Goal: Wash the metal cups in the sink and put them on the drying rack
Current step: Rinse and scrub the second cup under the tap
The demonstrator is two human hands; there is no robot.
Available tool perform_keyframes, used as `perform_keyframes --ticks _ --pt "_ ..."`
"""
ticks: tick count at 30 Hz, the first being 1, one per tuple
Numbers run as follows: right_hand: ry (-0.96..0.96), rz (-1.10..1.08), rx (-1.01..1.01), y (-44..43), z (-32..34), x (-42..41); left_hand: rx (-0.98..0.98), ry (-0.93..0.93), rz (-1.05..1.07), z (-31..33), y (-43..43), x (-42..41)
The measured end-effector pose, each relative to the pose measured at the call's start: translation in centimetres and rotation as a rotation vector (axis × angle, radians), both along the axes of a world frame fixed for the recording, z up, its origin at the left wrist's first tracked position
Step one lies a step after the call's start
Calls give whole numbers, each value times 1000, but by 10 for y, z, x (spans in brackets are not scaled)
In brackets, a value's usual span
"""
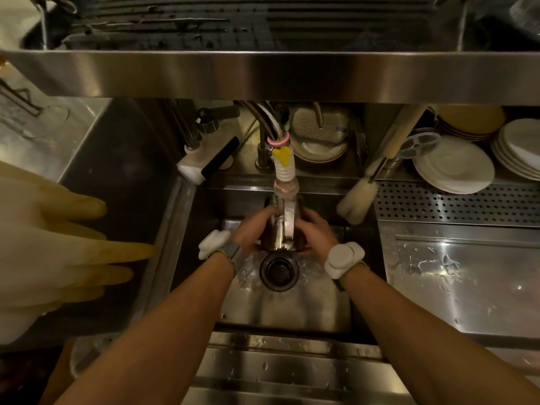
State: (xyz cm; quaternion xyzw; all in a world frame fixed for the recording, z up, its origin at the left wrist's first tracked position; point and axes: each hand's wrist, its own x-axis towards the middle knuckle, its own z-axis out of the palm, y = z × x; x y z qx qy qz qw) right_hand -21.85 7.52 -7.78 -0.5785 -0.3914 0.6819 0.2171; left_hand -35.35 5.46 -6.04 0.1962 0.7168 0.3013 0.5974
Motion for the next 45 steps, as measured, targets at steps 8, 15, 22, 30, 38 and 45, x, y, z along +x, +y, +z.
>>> perform_keyframes --ticks 8,15,22,30,38,45 --pt "-77 10 -6 7 3 -4 54 30 -36 6 2 0" --pt "-121 7 -128 6 15 -7 -60 38 -21 9 0 -1" --pt "-79 34 -23 2 13 -4 57 -20 -59 8 -5 -1" --pt "-171 -5 -68 3 14 -4 -127 -66 -16 5 -1 -1" --pt "-63 -70 -109 6 20 -7 -141 -217 85 -32 4 -6" --pt "-21 -138 -174 3 16 -11 -31 -151 -104 15 4 12"
